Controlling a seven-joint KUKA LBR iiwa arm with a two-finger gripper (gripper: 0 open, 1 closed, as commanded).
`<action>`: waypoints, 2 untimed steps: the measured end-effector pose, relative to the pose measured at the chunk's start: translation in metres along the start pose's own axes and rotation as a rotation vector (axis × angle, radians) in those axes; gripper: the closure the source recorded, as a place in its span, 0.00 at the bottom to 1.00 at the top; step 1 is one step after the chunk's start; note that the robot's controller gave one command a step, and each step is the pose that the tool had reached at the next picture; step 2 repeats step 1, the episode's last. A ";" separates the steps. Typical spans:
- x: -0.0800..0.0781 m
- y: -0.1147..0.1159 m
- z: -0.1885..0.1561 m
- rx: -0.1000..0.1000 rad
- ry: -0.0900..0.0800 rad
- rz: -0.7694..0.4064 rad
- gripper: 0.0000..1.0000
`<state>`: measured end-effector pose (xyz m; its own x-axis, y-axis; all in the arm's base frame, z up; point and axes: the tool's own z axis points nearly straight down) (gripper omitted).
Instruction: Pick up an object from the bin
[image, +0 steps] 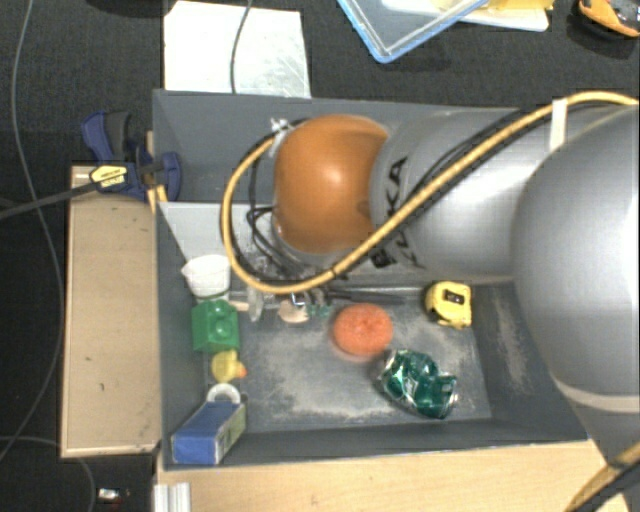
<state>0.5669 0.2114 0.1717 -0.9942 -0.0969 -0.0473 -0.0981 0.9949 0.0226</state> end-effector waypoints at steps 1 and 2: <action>-0.002 0.001 -0.021 -0.001 -0.002 0.002 1.00; -0.002 0.001 -0.021 -0.001 -0.002 0.002 1.00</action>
Offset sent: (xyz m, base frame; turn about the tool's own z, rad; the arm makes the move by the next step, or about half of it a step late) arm 0.0006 0.0000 0.0336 0.0010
